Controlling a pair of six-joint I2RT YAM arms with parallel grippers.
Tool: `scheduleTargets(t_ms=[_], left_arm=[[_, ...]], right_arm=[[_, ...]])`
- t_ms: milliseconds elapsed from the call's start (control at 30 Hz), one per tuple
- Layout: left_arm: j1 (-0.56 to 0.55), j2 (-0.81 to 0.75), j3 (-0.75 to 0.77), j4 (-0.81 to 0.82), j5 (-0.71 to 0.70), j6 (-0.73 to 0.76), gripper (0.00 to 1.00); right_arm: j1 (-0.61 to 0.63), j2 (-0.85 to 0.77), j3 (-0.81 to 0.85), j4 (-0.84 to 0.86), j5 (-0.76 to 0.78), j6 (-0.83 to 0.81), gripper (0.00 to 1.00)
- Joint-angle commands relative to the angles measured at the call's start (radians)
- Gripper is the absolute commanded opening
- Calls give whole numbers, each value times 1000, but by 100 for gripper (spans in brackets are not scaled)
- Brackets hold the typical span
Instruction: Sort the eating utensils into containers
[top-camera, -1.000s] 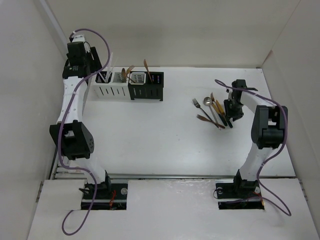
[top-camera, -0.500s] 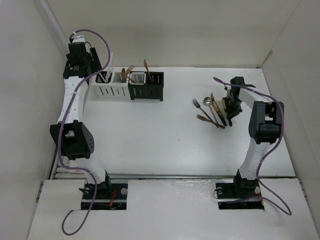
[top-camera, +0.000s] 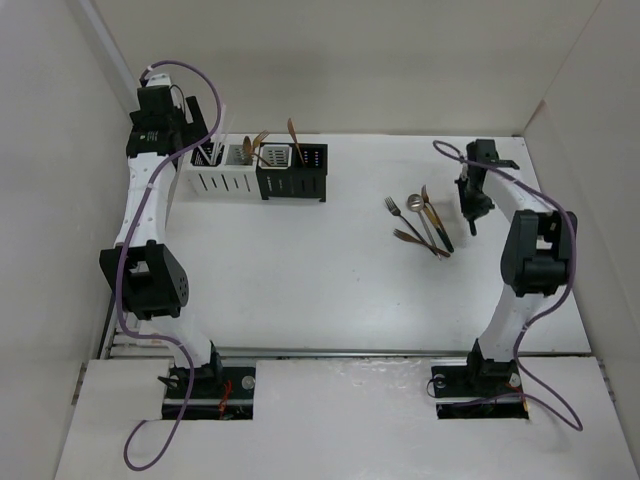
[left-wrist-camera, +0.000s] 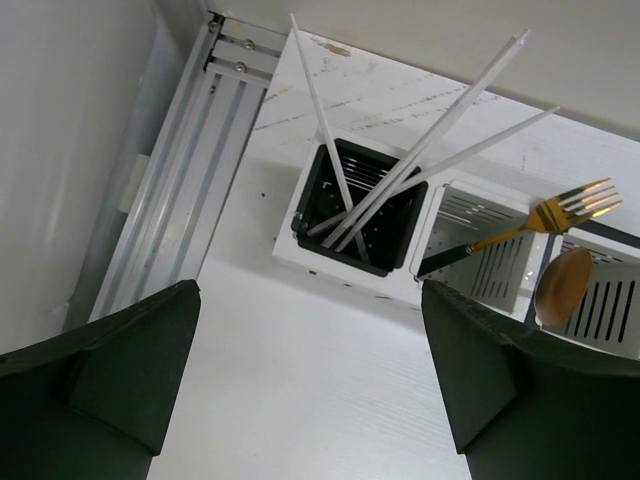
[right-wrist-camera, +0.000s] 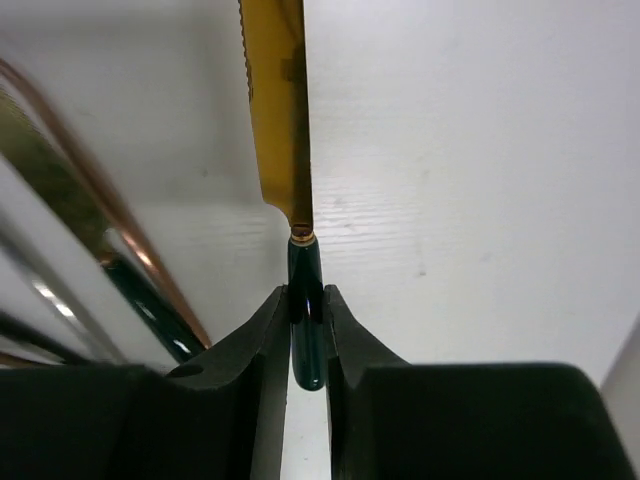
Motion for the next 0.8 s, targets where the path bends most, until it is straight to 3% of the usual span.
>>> scheduleTargets(t_ms=[0,33,67,200,333,567,767], left_arm=[[0,-47,38,-3,60,-14,90],[0,-47,38,-3,72,-14,90],[9,-47,29,7,91,-3,90],[9,-47,29,7,91,-3,90],[9,-58,-5,17,62,6,90],[9,-68,-45,26,22,17,90],[28,-68,-45,35,22,17,90]], right_arm=[[68,-199,105,116,54,19,0],[94,-221,119,148,54,19,0],[210,-248,145,332,-57,19,0],[330,-249,177,512,-175,19,0],[436,-136,278,885,-331,63,0],[541,256,680,1054,-452,129,0],[574,365,628,1205,-452,166,0]])
